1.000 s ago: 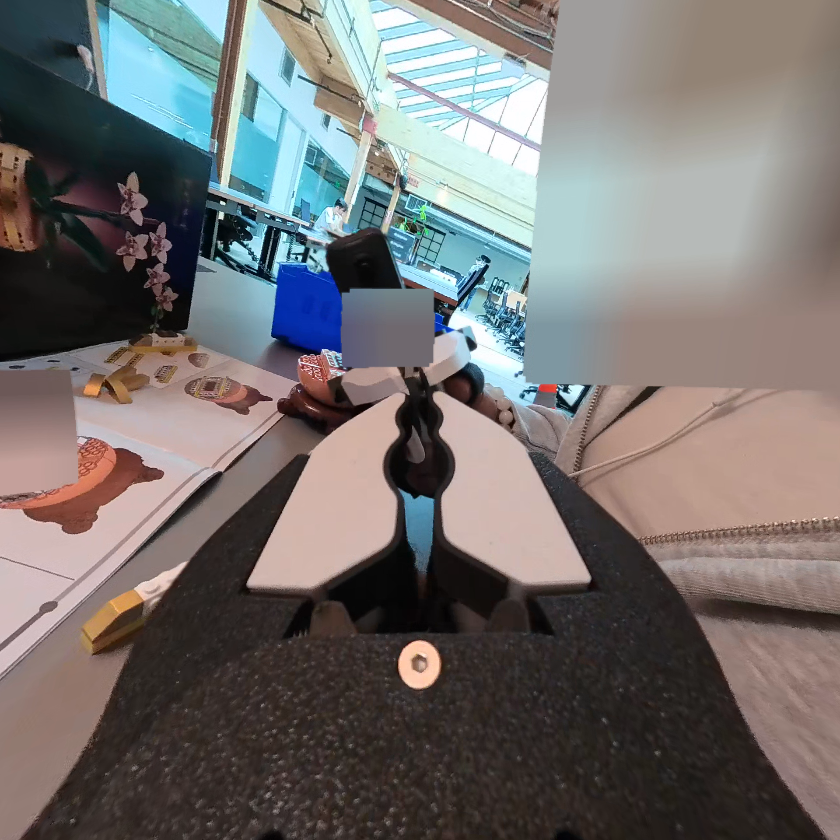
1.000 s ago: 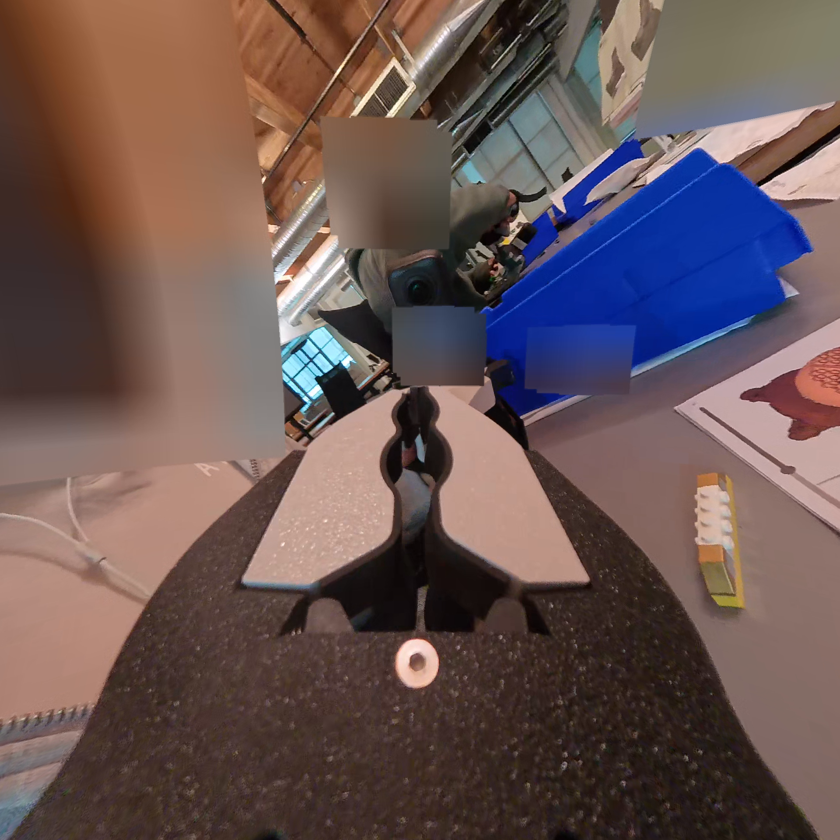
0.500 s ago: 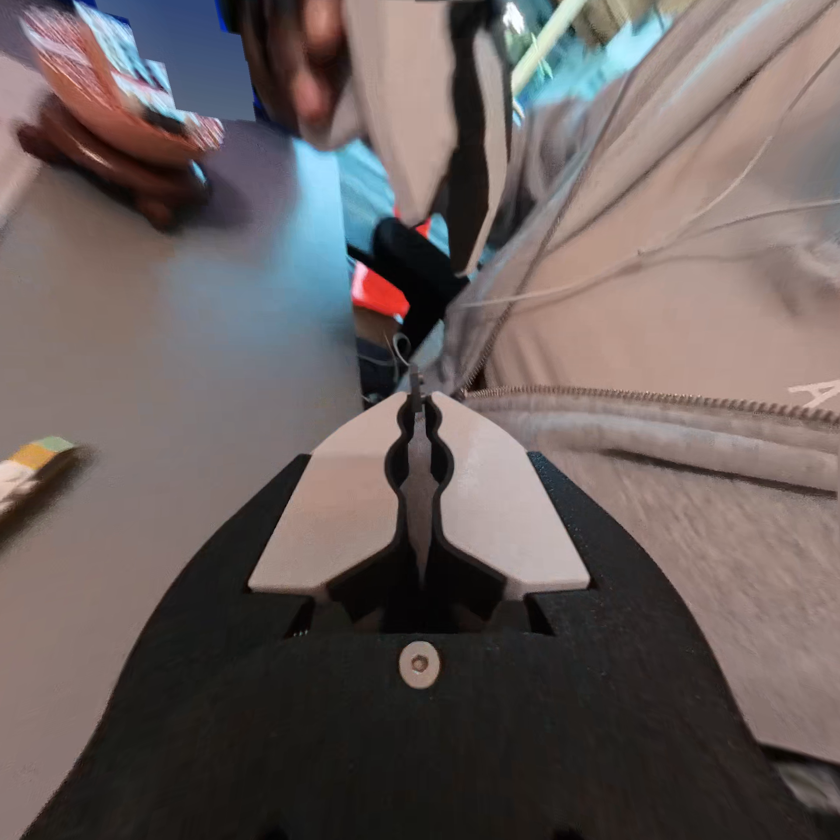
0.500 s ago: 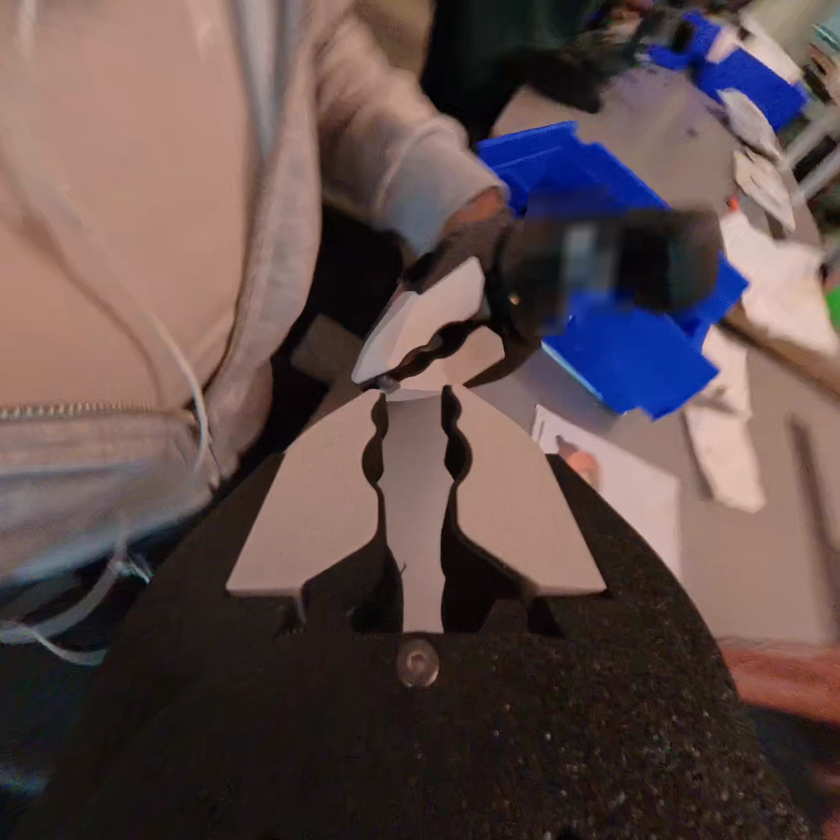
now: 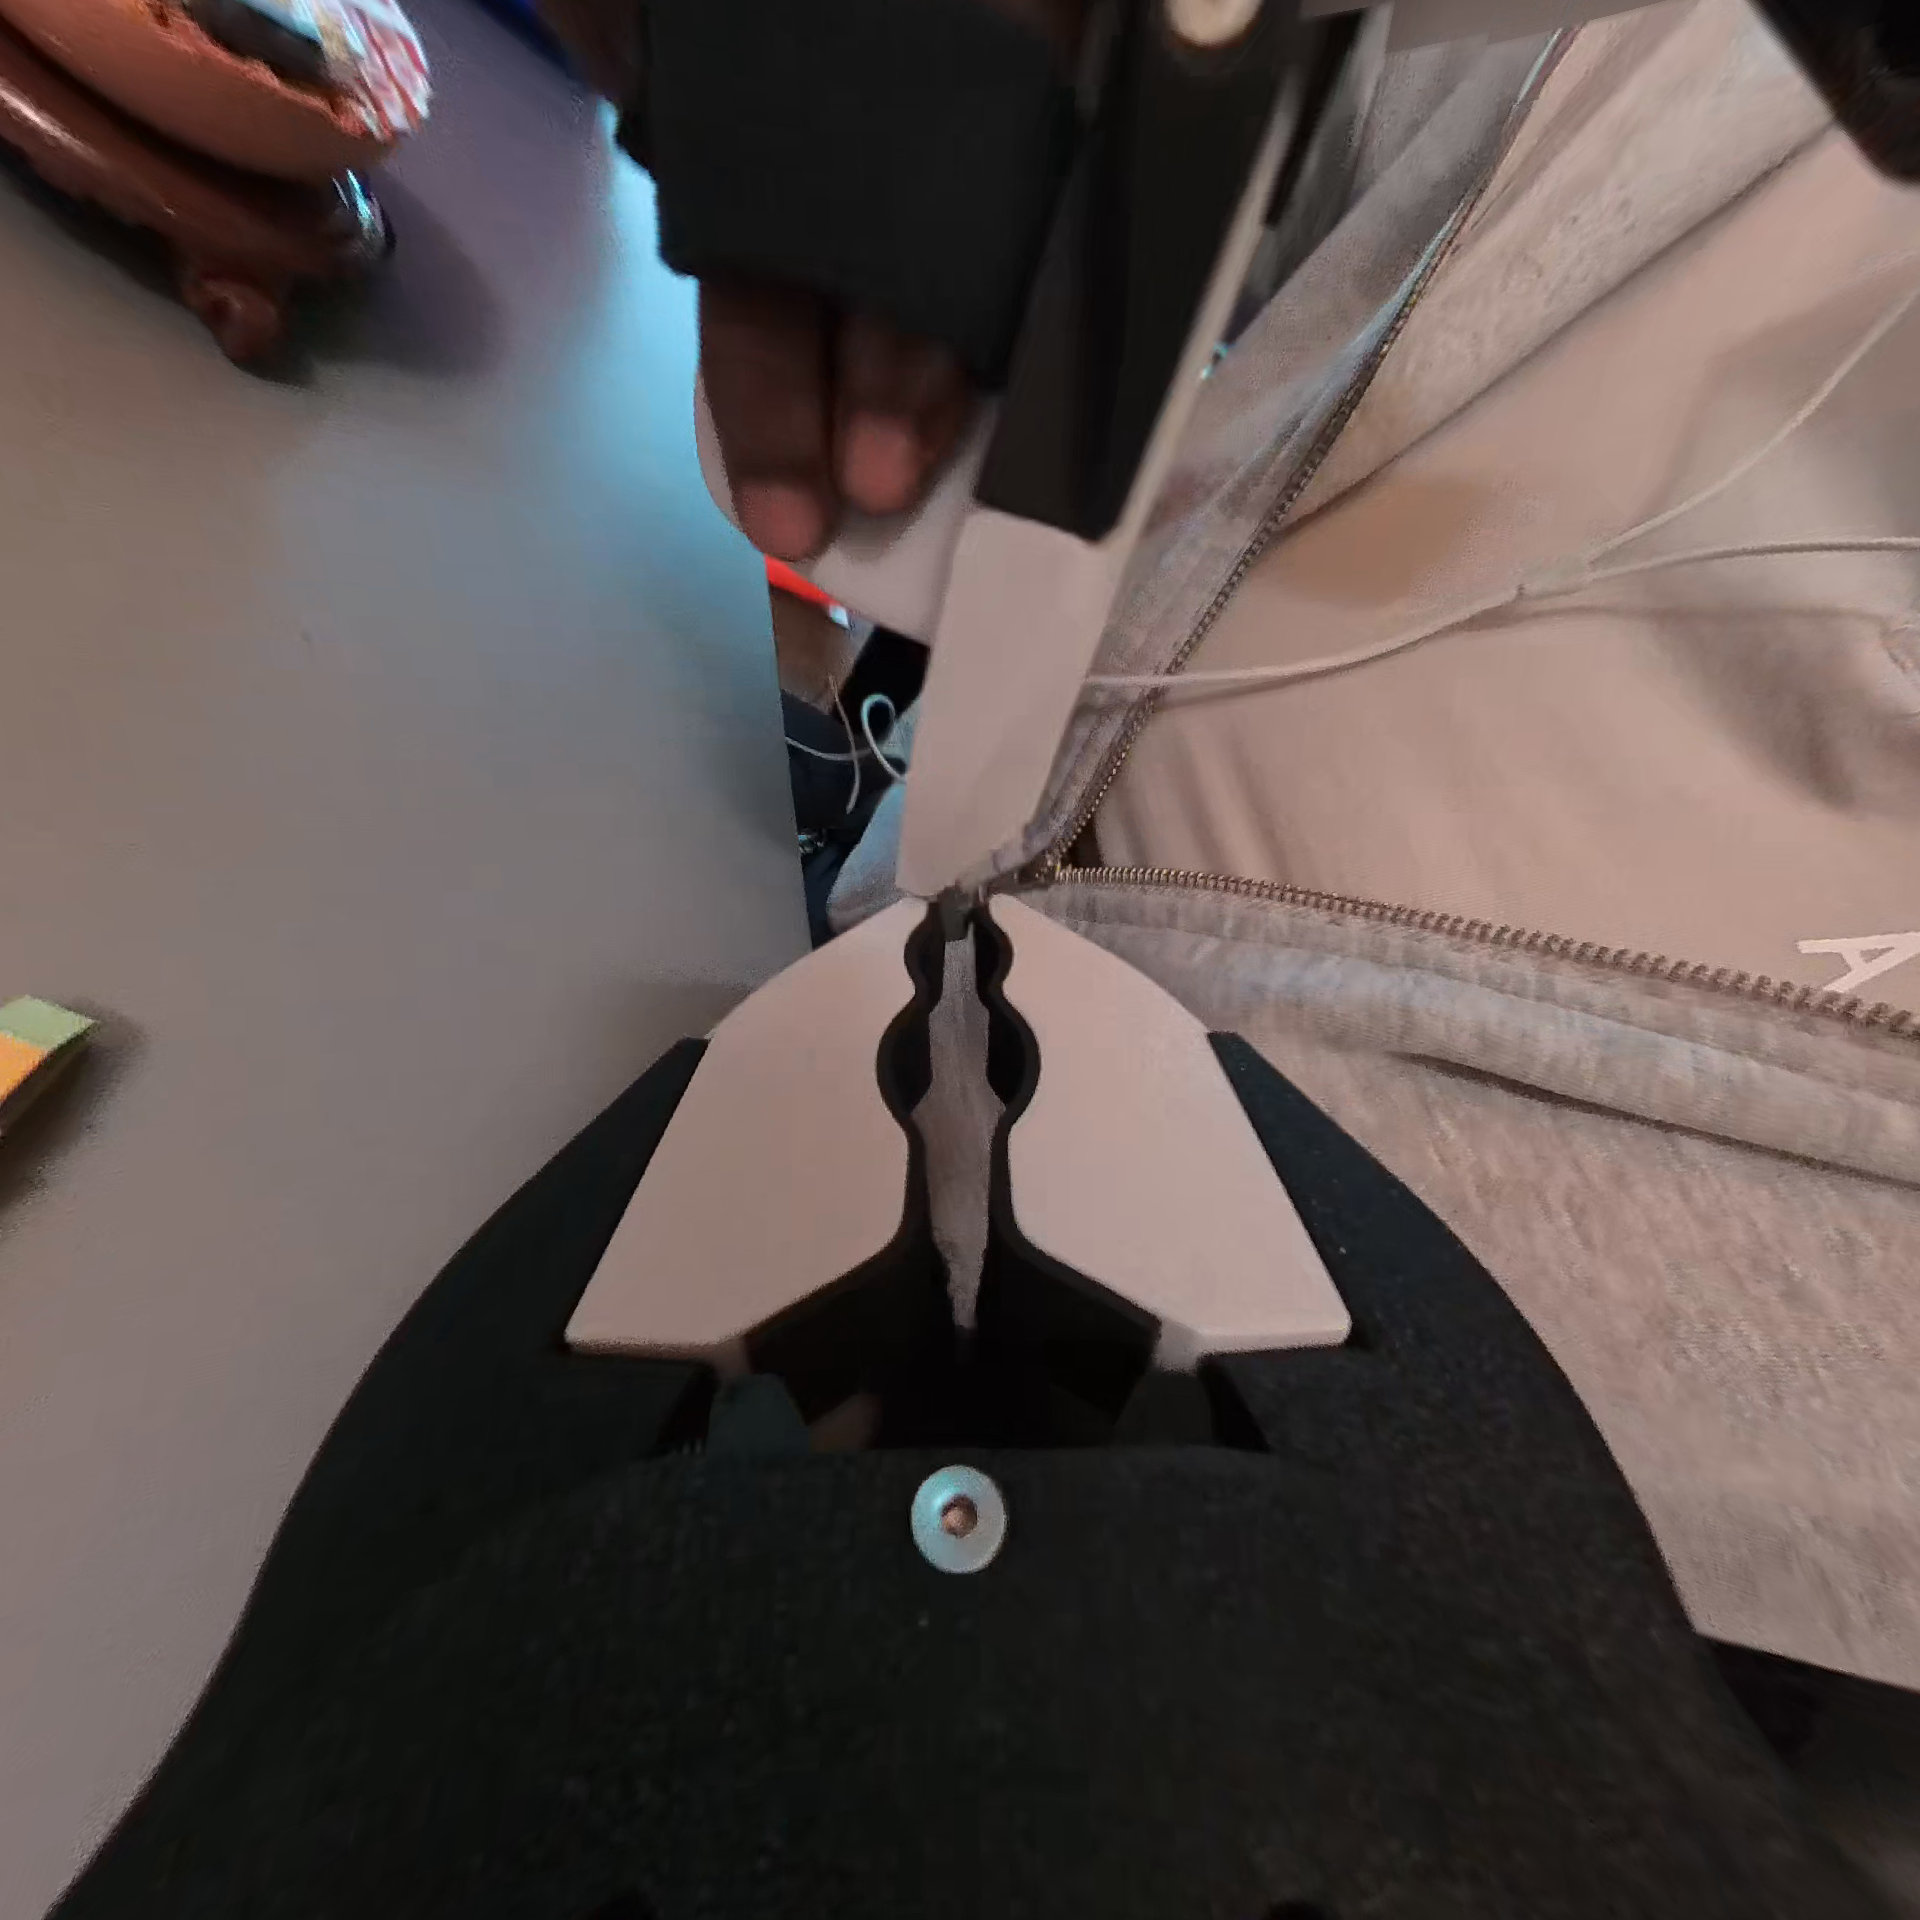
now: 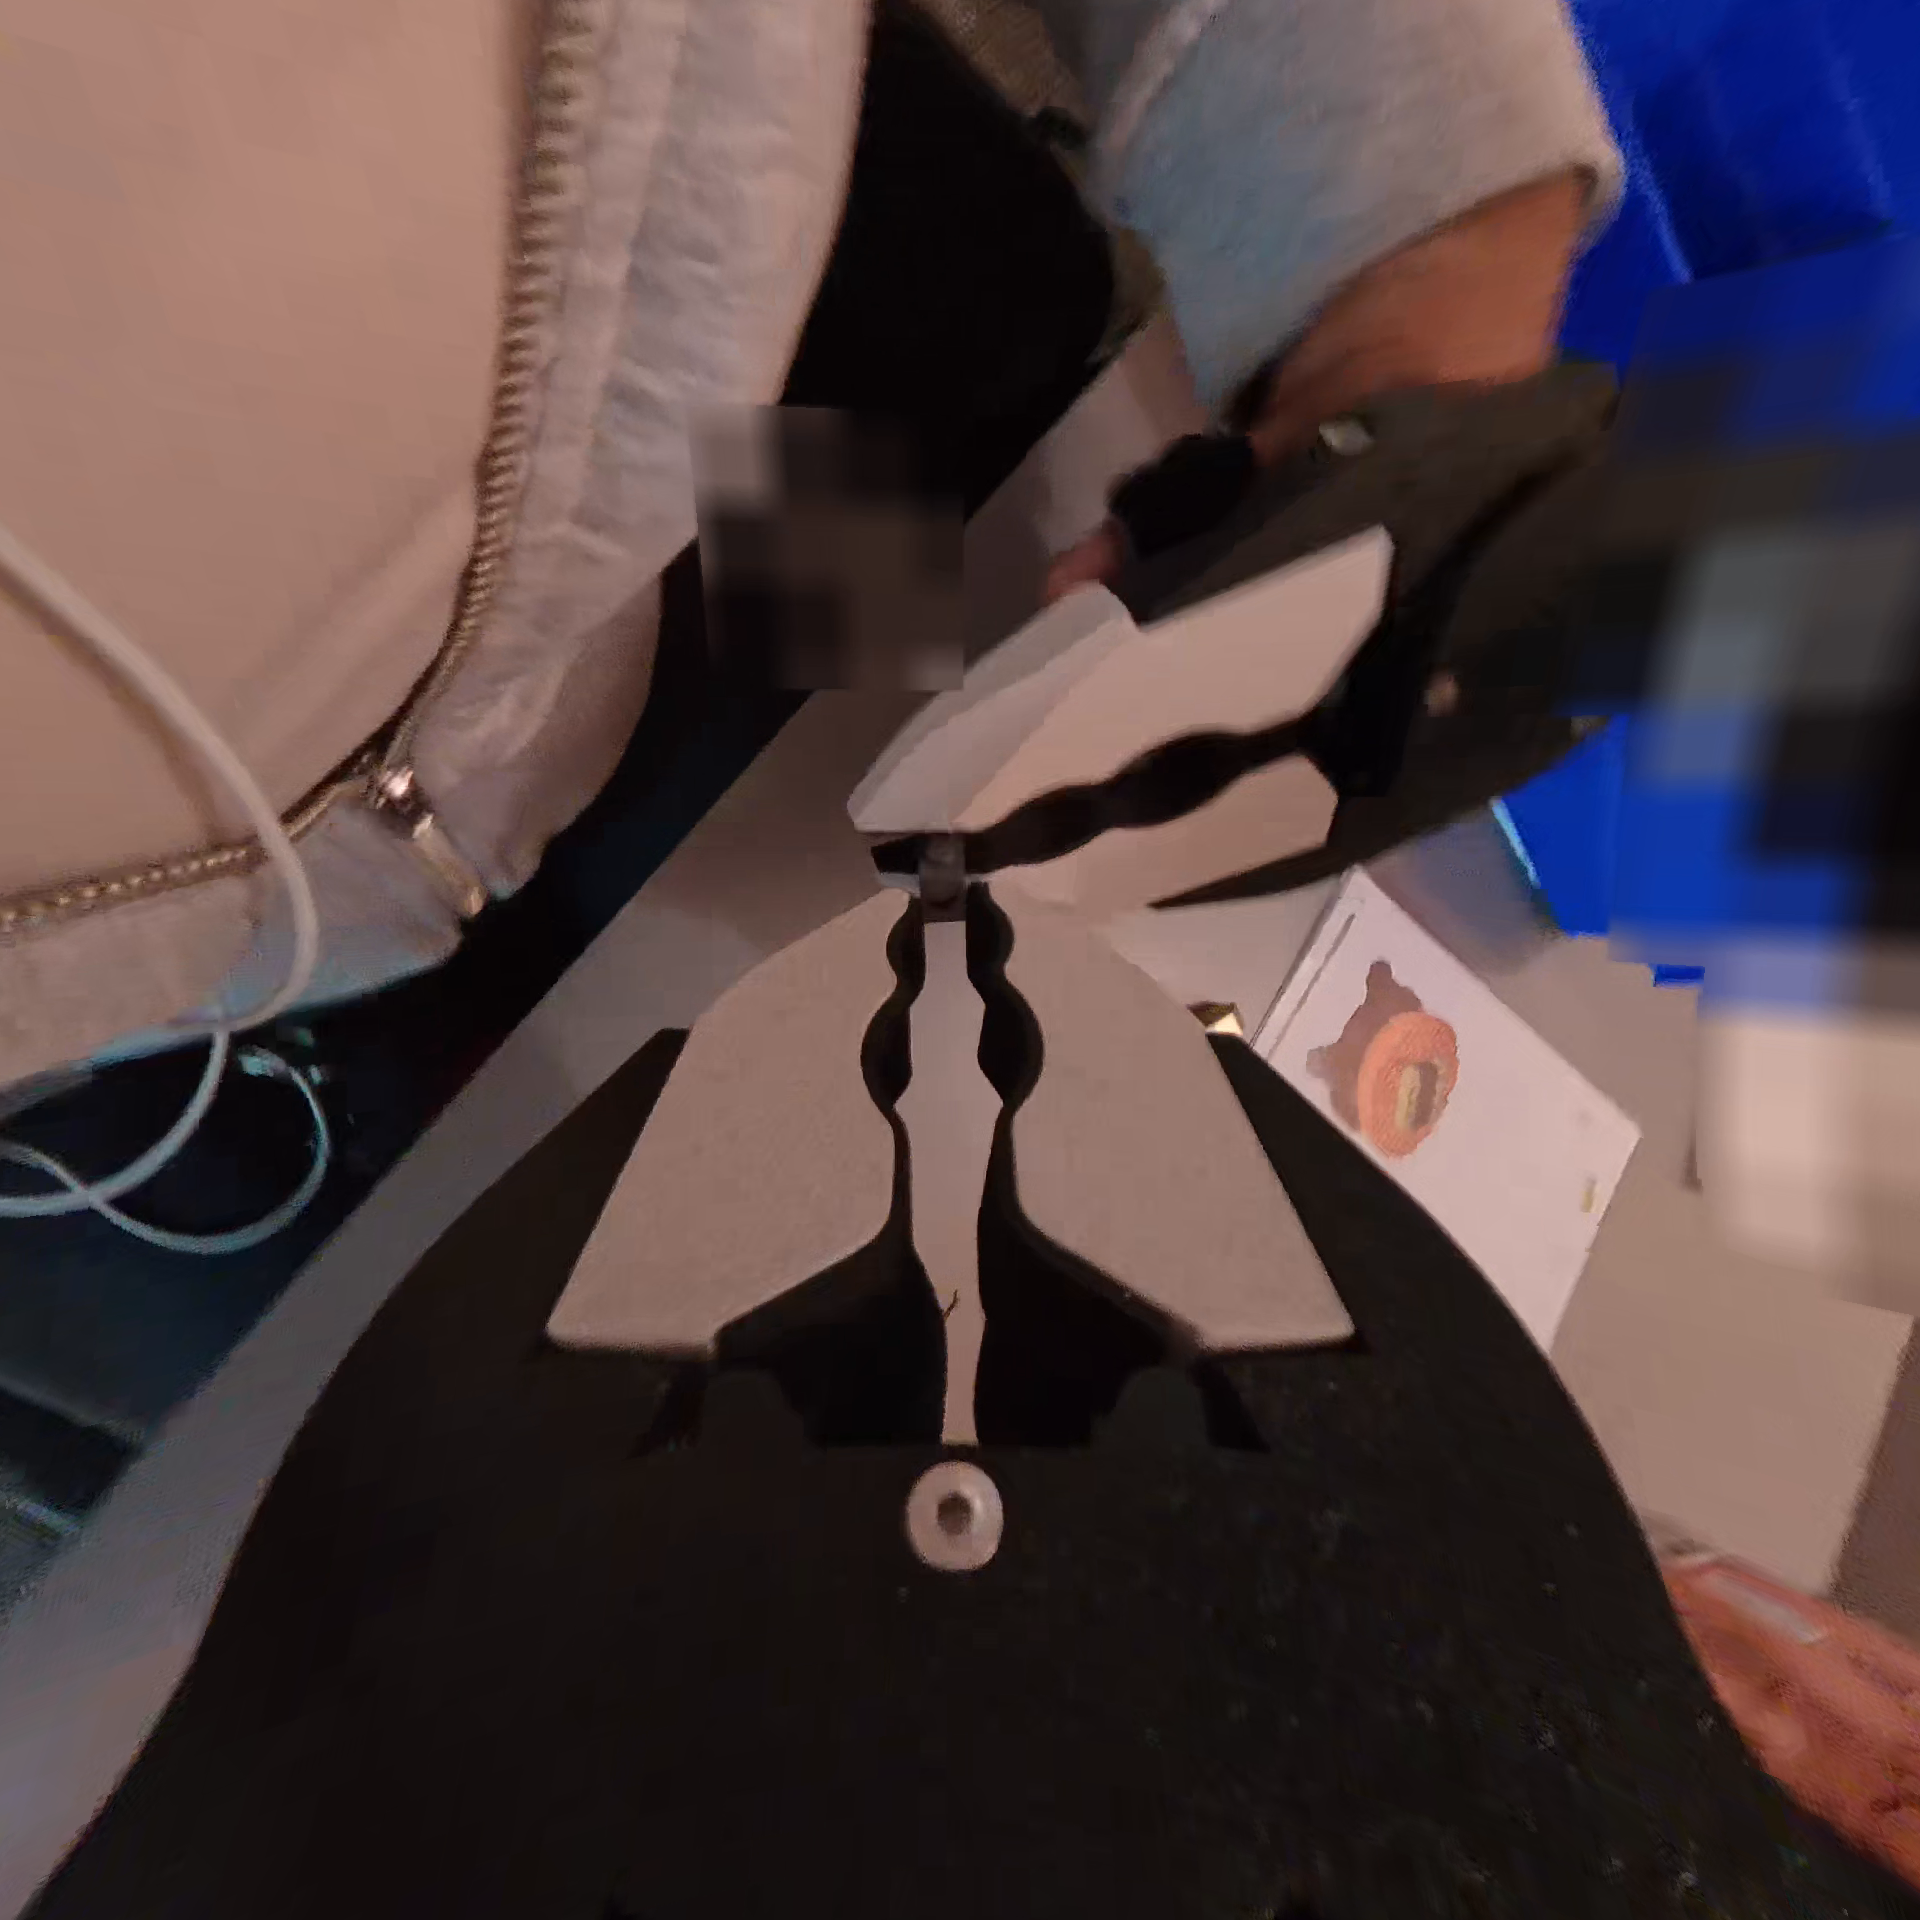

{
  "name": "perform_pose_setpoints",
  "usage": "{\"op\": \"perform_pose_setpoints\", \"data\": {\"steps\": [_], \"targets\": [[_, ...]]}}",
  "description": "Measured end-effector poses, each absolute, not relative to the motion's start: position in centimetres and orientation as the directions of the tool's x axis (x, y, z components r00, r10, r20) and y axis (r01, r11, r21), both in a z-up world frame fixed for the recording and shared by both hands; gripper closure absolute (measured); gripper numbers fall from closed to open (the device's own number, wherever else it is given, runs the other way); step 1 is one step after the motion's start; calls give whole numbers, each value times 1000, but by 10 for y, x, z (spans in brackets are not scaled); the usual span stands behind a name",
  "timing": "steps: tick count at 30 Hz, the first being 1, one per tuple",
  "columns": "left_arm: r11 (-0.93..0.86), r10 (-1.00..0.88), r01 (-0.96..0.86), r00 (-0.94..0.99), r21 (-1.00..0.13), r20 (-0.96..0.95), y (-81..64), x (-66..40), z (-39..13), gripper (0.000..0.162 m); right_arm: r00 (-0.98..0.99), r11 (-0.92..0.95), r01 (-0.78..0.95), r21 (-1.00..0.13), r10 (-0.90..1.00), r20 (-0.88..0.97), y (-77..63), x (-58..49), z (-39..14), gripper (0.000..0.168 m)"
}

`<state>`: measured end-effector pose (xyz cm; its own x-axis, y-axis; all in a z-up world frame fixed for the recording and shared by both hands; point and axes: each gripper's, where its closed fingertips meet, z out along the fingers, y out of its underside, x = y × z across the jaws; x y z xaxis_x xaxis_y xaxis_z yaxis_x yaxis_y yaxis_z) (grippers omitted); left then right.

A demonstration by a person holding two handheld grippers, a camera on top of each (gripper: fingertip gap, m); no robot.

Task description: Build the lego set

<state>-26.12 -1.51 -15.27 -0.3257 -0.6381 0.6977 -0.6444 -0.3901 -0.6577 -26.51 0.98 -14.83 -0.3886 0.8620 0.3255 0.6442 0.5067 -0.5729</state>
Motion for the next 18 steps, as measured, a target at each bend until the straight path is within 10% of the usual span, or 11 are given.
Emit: {"op": "perform_pose_setpoints", "data": {"steps": [7, 18], "targets": [[-278, -935, -211, -166, -937, 315, 40, -256, -128, 142, 104, -235, 444, -865, 972, -211, 44, -259, -130, 161], [-147, -974, -242, -132, -959, 183, 43, -253, -131, 155, 143, -249, 466, -849, 968, -206, 46, -258, -139, 152]]}}
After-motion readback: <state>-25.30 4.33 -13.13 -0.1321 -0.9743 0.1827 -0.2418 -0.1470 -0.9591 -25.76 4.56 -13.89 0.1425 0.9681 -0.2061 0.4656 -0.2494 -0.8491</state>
